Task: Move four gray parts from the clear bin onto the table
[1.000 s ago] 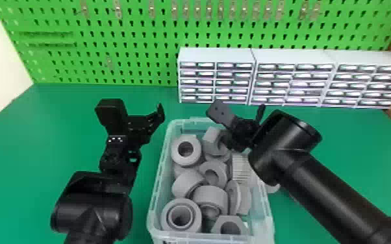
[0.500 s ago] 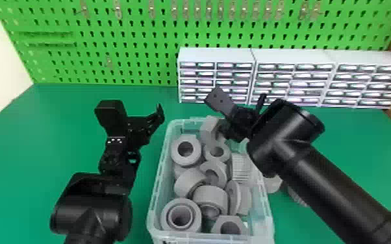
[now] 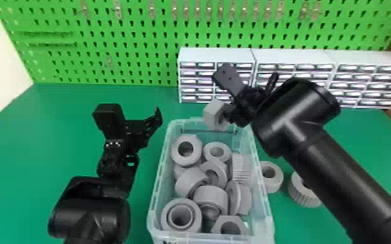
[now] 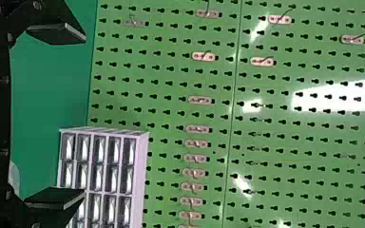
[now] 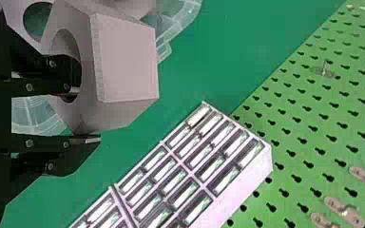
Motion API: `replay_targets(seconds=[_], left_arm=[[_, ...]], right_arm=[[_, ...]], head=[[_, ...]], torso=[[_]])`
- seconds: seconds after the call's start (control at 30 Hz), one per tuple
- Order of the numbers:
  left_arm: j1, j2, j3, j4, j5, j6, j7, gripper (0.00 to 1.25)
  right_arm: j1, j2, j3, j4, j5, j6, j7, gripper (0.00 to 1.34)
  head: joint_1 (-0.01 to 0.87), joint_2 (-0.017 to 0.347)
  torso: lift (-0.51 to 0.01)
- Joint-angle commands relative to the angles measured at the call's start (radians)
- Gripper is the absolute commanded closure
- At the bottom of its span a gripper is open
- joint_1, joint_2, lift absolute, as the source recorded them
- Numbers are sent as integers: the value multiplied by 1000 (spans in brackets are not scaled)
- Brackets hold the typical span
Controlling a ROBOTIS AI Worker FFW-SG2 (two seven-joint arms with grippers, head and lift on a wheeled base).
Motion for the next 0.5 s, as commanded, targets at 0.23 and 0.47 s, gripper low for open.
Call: replay_targets(seconds=[0.23, 0.47], left_arm=[[7, 0, 6, 0, -3, -6, 0, 142], [14, 0, 18, 0, -6, -13, 0, 142]], right_arm=[[5, -1, -99, -96, -71, 127, 0, 1001], [5, -1, -155, -120, -98, 211, 0, 1003]], head=[[693, 72], [693, 72]], torso=[[-52], [-52]])
